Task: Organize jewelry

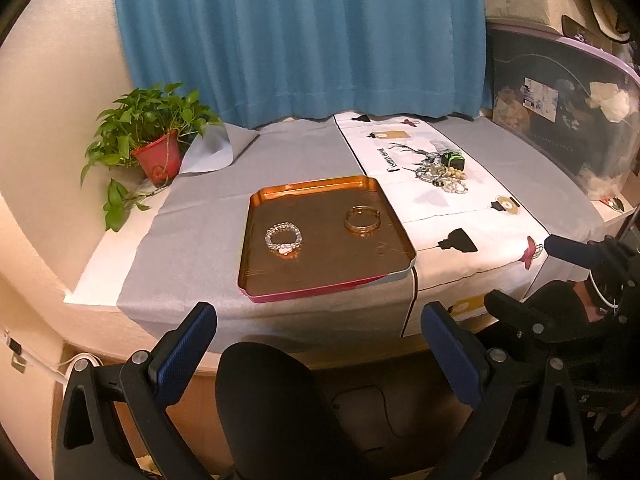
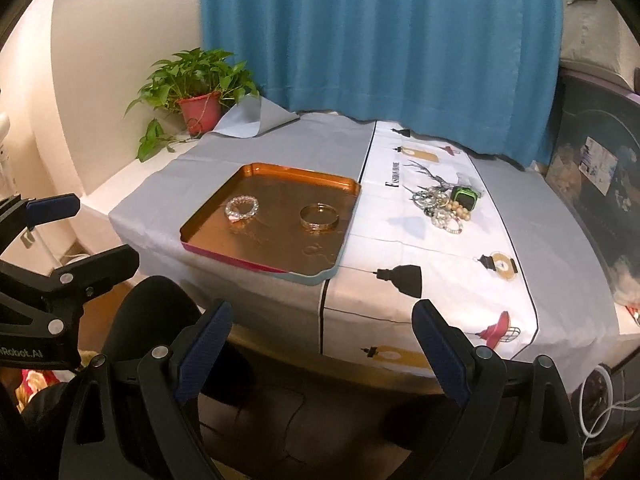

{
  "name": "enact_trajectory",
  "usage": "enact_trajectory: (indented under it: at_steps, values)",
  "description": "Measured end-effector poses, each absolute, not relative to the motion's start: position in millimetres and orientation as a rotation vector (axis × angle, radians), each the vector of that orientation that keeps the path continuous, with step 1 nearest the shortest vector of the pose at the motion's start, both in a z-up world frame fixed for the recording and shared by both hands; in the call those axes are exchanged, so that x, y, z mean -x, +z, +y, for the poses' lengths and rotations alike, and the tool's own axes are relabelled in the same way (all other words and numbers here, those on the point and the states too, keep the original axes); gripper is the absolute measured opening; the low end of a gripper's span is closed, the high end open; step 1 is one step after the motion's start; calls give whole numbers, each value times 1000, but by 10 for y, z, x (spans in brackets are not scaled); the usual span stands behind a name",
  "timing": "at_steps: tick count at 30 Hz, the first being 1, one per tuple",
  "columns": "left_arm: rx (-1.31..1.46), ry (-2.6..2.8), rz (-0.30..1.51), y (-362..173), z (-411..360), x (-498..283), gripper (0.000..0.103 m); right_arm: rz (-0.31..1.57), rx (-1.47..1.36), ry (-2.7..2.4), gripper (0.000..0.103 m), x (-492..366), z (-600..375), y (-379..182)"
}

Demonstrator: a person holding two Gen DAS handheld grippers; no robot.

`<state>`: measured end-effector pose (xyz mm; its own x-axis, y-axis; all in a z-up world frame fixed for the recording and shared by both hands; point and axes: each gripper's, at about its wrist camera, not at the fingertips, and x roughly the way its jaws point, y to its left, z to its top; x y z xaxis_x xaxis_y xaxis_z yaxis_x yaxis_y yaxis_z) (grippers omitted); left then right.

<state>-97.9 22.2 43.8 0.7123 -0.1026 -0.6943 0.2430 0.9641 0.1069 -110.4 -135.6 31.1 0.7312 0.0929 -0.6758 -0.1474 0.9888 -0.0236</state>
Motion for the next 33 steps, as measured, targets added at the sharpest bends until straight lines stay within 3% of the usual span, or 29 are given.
enact_trajectory:
  at_steps: [33]
  values:
    - [-228, -193, 885, 84, -10, 437, 101, 861, -48, 45, 91, 564, -1900, -153]
